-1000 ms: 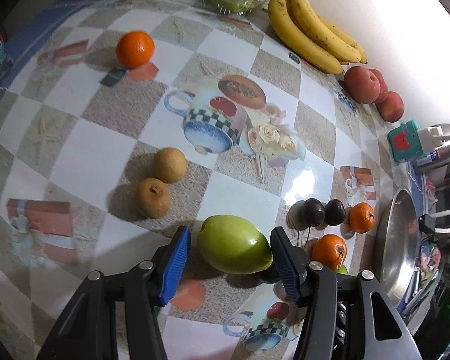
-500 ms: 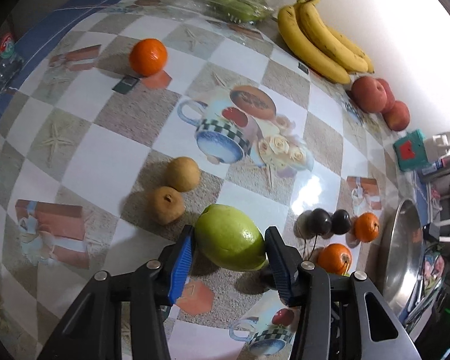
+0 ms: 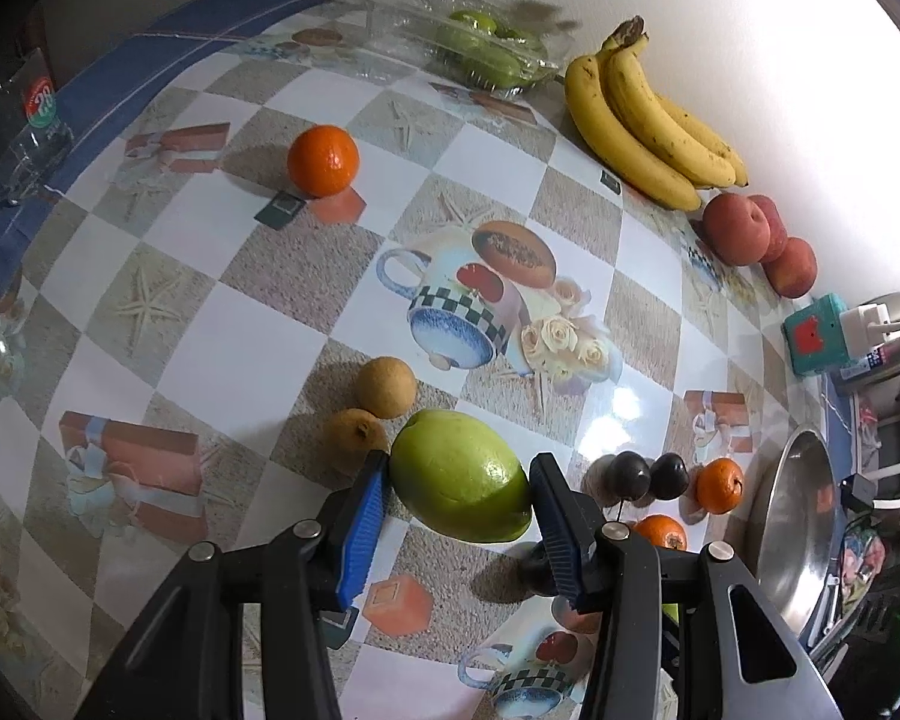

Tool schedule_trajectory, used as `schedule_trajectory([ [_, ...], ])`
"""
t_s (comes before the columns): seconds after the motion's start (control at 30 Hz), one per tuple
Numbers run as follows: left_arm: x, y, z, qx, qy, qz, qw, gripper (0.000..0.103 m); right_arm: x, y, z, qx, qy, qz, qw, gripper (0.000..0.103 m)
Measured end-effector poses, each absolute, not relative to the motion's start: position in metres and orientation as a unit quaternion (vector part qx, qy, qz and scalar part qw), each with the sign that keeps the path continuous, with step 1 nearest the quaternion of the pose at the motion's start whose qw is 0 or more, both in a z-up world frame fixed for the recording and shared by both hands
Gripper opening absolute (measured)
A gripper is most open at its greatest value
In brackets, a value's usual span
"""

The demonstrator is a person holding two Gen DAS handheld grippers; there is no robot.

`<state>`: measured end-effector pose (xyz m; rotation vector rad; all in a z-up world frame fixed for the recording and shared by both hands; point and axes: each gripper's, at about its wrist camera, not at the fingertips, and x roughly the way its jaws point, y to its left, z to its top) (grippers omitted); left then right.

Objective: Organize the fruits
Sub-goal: 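Carry both green fruits over the steel bowl while the left tool releases the apple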

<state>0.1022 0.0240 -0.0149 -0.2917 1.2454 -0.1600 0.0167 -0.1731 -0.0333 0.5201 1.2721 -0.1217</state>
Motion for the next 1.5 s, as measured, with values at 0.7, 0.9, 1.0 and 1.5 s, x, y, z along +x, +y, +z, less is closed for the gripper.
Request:
schedule_trajectory([
  [0.7, 0.089, -0.021, 0.009, -0.093, 0.559, -0.13, 0.814, 0.051, -0.017, -0.256, 0.021, 0.251, 0.517, -0.199, 0.794, 0.045],
  [0.9, 0.08, -0.047, 0.012, -0.061, 0.555, -0.154, 0.815, 0.051, -0.043, -0.303, 0.024, 0.281, 0.491, -0.269, 0.78, 0.045],
  [1.0, 0.073, -0.064, 0.015, -0.041, 0.552, -0.171, 0.815, 0.051, -0.057, -0.325, 0.023, 0.285, 0.481, -0.314, 0.768, 0.045],
  [1.5, 0.018, -0.189, 0.02, 0.065, 0.495, -0.321, 0.805, 0.051, -0.079, -0.359, 0.007, 0.322, 0.464, -0.369, 0.739, 0.045],
])
